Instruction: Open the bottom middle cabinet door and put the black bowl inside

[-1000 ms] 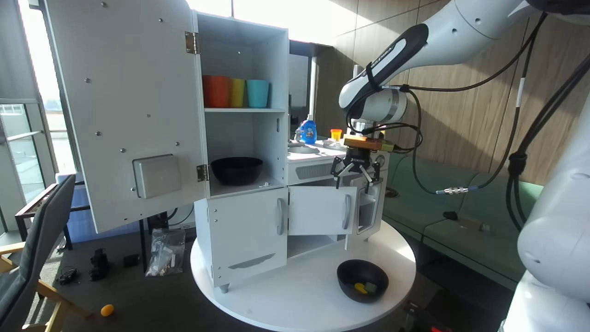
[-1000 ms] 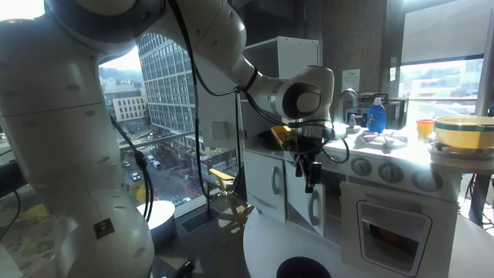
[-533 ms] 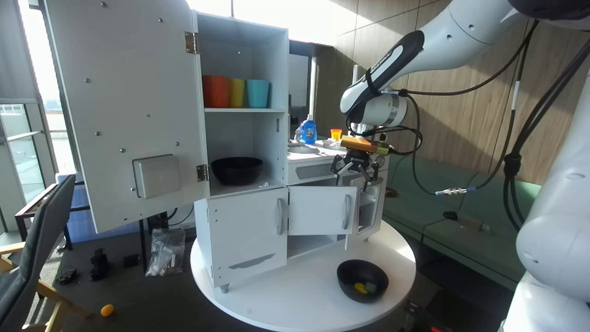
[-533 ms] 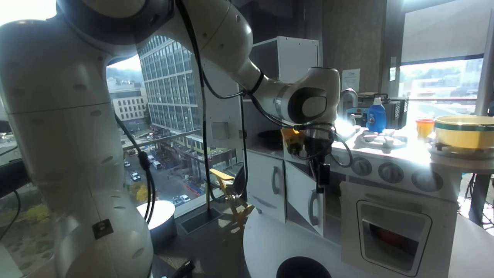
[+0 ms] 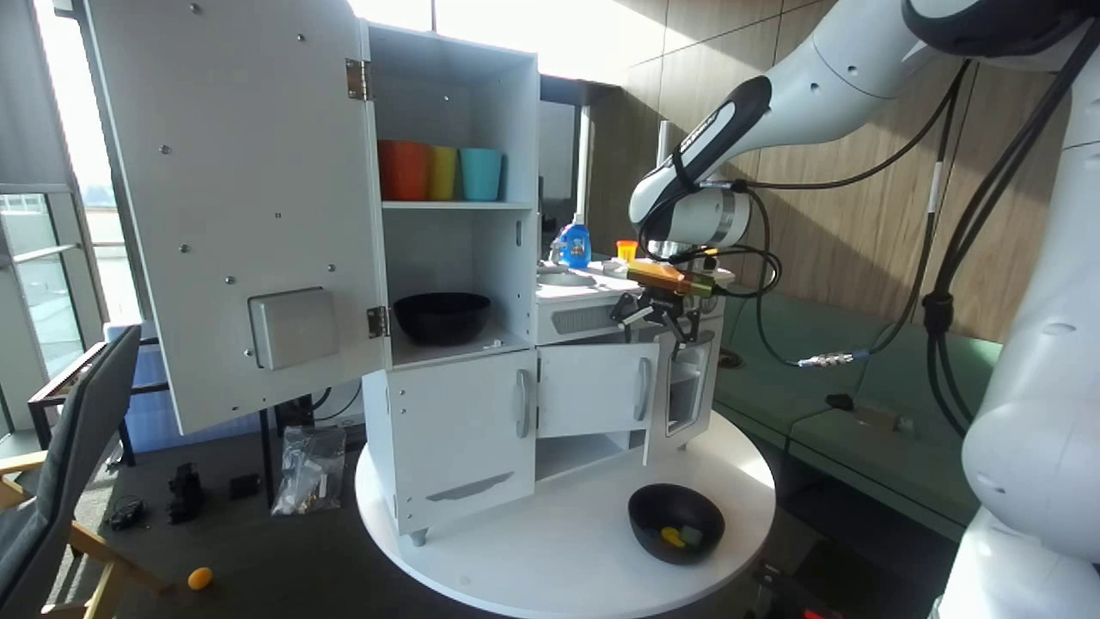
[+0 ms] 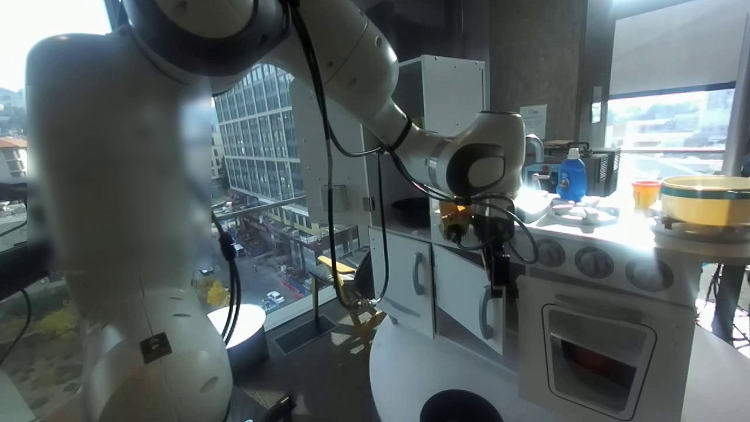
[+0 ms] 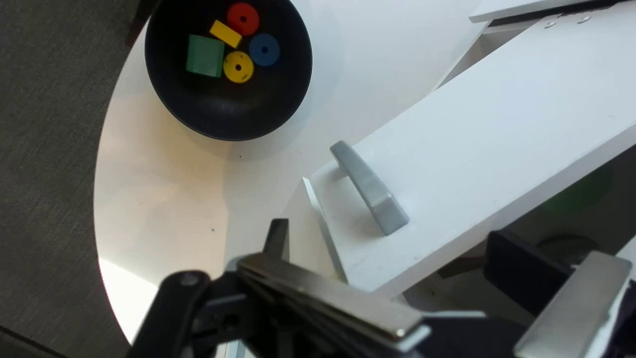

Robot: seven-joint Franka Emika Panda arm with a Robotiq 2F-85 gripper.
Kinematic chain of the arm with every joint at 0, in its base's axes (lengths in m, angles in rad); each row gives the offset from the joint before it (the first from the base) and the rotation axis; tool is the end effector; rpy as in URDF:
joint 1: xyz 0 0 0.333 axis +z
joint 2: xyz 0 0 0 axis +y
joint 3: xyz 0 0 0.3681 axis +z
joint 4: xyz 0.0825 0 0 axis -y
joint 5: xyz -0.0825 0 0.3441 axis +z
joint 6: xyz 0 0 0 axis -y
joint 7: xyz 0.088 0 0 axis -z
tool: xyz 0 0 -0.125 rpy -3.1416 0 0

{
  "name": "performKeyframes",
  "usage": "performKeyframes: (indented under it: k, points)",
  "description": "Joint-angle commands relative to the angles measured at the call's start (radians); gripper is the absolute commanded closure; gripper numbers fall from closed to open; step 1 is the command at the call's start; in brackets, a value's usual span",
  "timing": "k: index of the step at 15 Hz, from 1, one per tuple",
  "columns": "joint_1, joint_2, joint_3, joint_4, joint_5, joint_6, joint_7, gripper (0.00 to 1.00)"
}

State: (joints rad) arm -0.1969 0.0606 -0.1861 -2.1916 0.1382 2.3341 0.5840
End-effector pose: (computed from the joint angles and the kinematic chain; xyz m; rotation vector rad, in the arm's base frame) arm 0.4860 -0.1901 0.4261 -2.6240 1.5333 -0.1119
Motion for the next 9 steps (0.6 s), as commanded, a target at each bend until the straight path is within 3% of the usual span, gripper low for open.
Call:
performKeyframes:
  k: [1, 9]
  points:
    - [-0.007, -0.004, -0.016, 0.015, 0.040, -0.032, -0.017, 0.00]
    - [-0.006, -0.085, -0.011, -0.029, 0.073, -0.347, -0.296, 0.00]
